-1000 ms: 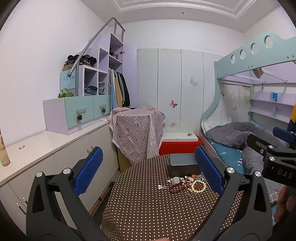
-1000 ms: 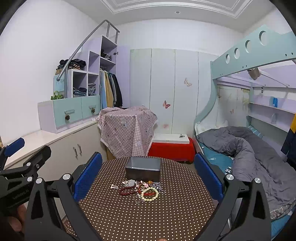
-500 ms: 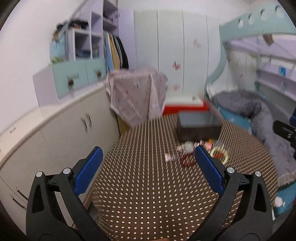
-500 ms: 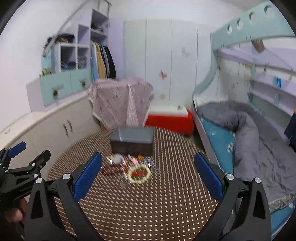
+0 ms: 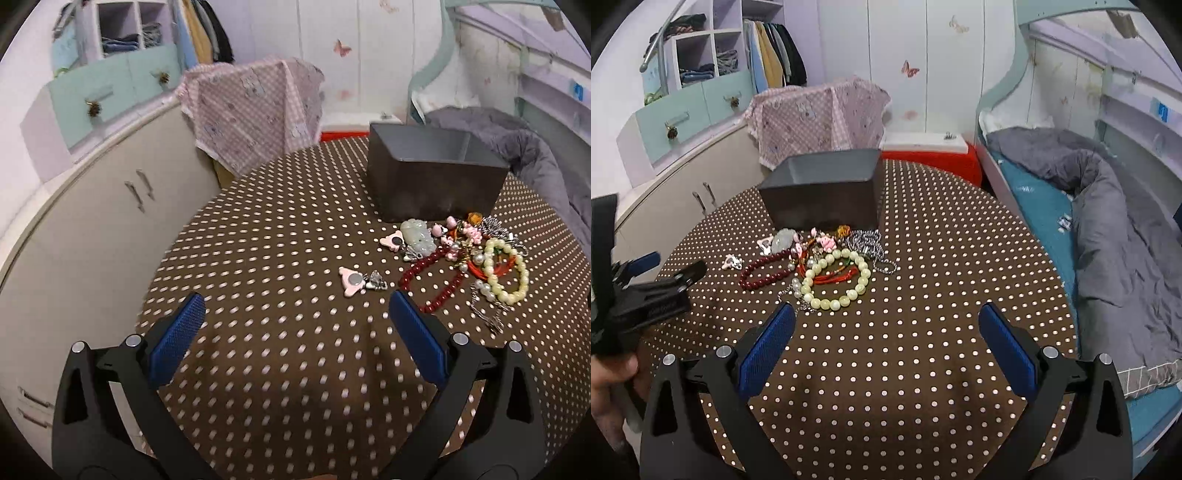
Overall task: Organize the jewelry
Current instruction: 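Lower the left tool onto the pink charm and close on it, then grasp the cream bead bracelet with the right tool and lift it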
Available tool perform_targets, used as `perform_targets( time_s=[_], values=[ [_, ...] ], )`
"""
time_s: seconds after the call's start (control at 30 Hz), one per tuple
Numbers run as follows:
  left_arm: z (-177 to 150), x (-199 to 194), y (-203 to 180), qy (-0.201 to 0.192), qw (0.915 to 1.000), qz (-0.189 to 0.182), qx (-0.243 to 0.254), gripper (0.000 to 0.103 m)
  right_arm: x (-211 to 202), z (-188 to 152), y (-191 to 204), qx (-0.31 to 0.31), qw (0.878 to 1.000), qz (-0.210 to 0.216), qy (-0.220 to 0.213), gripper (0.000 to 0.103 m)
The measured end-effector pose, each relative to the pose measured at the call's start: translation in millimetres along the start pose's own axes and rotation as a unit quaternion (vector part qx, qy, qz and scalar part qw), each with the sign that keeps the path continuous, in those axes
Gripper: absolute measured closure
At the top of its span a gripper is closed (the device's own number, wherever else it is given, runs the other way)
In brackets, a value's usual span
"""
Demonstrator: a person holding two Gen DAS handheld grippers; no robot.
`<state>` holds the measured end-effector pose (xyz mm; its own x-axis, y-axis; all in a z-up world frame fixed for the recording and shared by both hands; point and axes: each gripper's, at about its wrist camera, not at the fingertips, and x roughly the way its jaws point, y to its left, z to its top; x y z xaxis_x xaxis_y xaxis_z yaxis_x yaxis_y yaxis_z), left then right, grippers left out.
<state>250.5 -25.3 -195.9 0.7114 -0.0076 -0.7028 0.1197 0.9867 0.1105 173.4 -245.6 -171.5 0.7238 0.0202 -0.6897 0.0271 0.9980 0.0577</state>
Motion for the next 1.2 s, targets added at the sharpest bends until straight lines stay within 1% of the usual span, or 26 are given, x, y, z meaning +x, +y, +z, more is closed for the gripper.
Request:
perform_targets(
  time_s=[0.13, 0.2, 0.23, 0.3, 0.33, 0.37, 0.4, 0.43, 0.47, 0.5, 0.57, 0.6, 0.63, 0.7, 0.87, 0.9, 0.93, 0.97, 1.0, 1.03, 1.07, 1.1, 1.13, 1.17, 1.2],
  values=[
    [6, 24, -10, 0.027, 0.9994, -0.006, 0.020, 0.005, 10, 3, -3, 0.003, 1.000, 0.006, 0.016, 0.007],
    [8, 33, -11, 0.040, 0.9988, -0.017, 0.021, 0.006, 15, 5, -4, 0.005, 1.000, 0.008, 0.023, 0.007],
    [10, 36, -11, 0.048, 0.9983, -0.028, 0.019, 0.006, 18, 5, -5, 0.006, 1.000, 0.008, 0.028, 0.007],
    [11, 39, -9, 0.048, 0.9976, -0.048, 0.012, 0.012, 20, 5, -7, 0.009, 0.999, 0.008, 0.036, 0.007],
    [12, 41, -9, 0.053, 0.9968, -0.059, 0.011, 0.024, 21, 6, -8, 0.011, 0.999, 0.008, 0.039, 0.007],
    [12, 42, -9, 0.054, 0.9956, -0.076, 0.007, 0.032, 22, 6, -9, 0.012, 0.999, 0.008, 0.042, 0.007],
    [13, 42, -9, 0.052, 0.9956, -0.078, 0.005, 0.038, 23, 7, -9, 0.012, 0.999, 0.007, 0.045, 0.007],
    [12, 40, -10, 0.048, 0.9955, -0.082, 0.006, 0.051, 24, 8, -10, 0.013, 0.999, 0.006, 0.046, 0.007],
    [10, 38, -10, 0.045, 0.9949, -0.090, 0.004, 0.059, 24, 9, -10, 0.014, 0.999, 0.006, 0.047, 0.007],
    [9, 36, -9, 0.044, 0.9945, -0.095, 0.001, 0.063, 25, 10, -11, 0.016, 0.999, 0.006, 0.048, 0.007],
    [9, 35, -7, 0.043, 0.9932, -0.108, -0.004, 0.076, 28, 13, -11, 0.015, 0.999, 0.007, 0.052, 0.007],
    [9, 34, -7, 0.043, 0.9926, -0.113, -0.005, 0.078, 29, 14, -10, 0.013, 0.998, 0.007, 0.054, 0.007],
    [7, 32, -6, 0.043, 0.9914, -0.124, -0.007, 0.078, 32, 16, -10, 0.012, 0.998, 0.009, 0.056, 0.007],
    [6, 31, -3, 0.043, 0.9905, -0.130, -0.006, 0.078, 36, 18, -8, 0.010, 0.998, 0.011, 0.061, 0.007],
    [-4, 20, 8, 0.042, 0.9903, -0.132, -0.011, 0.078, 54, 22, -9, 0.011, 0.997, 0.020, 0.078, 0.009],
    [-5, 18, 10, 0.042, 0.9905, -0.131, -0.012, 0.078, 58, 23, -8, 0.008, 0.996, 0.024, 0.082, 0.016],
    [-8, 13, 11, 0.041, 0.9908, -0.128, -0.014, 0.078, 64, 24, -5, 0.002, 0.996, 0.025, 0.090, 0.026],
    [-8, 11, 11, 0.040, 0.9911, -0.126, -0.015, 0.078, 69, 24, -3, -0.004, 0.995, 0.028, 0.097, 0.031],
    [-10, 8, 12, 0.039, 0.9914, -0.124, -0.016, 0.078, 74, 24, 0, -0.009, 0.994, 0.031, 0.103, 0.041],
    [-11, 5, 13, 0.038, 0.9915, -0.123, -0.017, 0.078, 80, 24, 2, -0.015, 0.993, 0.032, 0.112, 0.047],
    [-12, 1, 13, 0.036, 0.9915, -0.124, -0.019, 0.078, 84, 23, 4, -0.020, 0.993, 0.030, 0.115, 0.055],
    [-11, -1, 13, 0.035, 0.9915, -0.124, -0.019, 0.078, 85, 23, 8, -0.036, 0.993, 0.020, 0.111, 0.059],
    [-11, -5, 13, 0.032, 0.9917, -0.124, -0.018, 0.078, 86, 23, 12, -0.054, 0.992, 0.011, 0.109, 0.069],
    [-10, -8, 14, 0.029, 0.9917, -0.124, -0.019, 0.078, 86, 24, 14, -0.062, 0.992, 0.015, 0.110, 0.078],
    [-9, -11, 13, 0.026, 0.9916, -0.125, -0.019, 0.078, 85, 24, 14, -0.065, 0.991, 0.024, 0.113, 0.094]
  ],
)
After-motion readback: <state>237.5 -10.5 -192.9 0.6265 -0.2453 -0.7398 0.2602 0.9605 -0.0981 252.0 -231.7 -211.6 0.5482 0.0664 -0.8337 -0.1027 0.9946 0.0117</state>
